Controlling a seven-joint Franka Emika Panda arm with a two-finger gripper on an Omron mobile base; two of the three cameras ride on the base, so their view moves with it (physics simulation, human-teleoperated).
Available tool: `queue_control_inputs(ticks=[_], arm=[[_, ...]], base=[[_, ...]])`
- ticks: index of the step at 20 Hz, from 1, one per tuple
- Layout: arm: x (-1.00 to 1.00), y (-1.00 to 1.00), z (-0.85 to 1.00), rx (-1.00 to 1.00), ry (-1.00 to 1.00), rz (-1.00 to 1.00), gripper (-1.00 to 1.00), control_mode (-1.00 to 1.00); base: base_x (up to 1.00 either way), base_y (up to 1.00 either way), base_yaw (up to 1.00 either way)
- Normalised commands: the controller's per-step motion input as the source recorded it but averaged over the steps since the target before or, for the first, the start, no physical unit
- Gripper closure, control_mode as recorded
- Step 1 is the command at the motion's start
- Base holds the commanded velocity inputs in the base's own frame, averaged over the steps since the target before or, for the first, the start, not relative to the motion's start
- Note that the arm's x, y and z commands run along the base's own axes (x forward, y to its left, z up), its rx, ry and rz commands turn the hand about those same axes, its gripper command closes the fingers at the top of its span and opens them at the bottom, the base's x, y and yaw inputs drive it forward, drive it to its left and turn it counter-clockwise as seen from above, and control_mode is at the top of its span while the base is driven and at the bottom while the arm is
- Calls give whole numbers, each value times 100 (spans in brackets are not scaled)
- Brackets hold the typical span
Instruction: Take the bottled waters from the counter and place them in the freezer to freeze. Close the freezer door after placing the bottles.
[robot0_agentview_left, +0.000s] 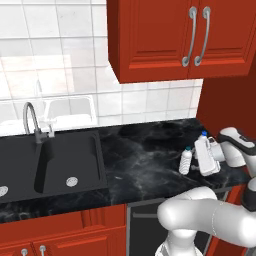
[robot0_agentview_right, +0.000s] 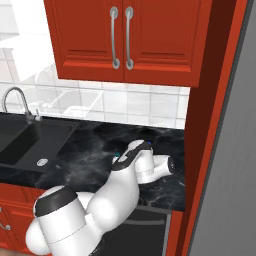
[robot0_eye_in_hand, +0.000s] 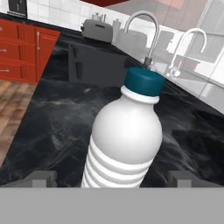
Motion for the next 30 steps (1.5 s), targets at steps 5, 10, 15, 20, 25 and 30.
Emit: queue_control_inputs(ticks=[5, 10, 15, 20, 25, 30], arm=[[2, 2, 0, 0, 2, 0, -100, -100], [4, 0, 0, 0, 0, 0, -100, -100], [9, 13, 0, 0, 0, 0, -100, -100], [6, 39, 0, 0, 2, 0, -100, -100], [5, 19, 0, 1, 1, 0, 100, -100], [-2, 0, 0, 0, 0, 0, 100, -100]], base=[[0, 0, 0], [0, 0, 0], [0, 0, 0], [0, 0, 0], [0, 0, 0], [0, 0, 0]])
